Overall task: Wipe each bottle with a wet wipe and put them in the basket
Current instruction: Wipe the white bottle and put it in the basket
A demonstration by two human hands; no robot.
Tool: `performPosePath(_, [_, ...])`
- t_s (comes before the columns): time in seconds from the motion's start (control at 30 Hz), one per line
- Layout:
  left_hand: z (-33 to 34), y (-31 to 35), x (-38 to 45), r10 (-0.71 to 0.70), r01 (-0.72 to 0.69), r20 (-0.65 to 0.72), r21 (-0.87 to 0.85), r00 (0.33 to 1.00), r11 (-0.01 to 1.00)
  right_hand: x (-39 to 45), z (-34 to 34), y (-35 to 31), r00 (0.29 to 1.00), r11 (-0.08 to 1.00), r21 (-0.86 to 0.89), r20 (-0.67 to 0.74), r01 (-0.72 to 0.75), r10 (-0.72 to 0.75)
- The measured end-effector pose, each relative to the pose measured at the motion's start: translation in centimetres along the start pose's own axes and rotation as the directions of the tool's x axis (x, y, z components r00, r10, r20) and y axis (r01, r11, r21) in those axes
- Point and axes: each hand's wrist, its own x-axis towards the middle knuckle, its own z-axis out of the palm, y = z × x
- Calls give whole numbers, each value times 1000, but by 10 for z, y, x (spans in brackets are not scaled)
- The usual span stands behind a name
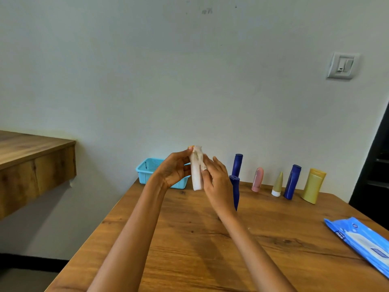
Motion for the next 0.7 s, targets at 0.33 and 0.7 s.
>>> performPosePath(0.33, [5, 3, 2, 29, -28, 9, -21, 1000, 999, -12, 2, -12, 984, 984, -27, 6, 179, -179])
performPosePath(0.7, [0, 6, -3, 77, -71, 47, -125, 996, 990, -16, 2, -5, 953, 961, -34, 141, 275, -267])
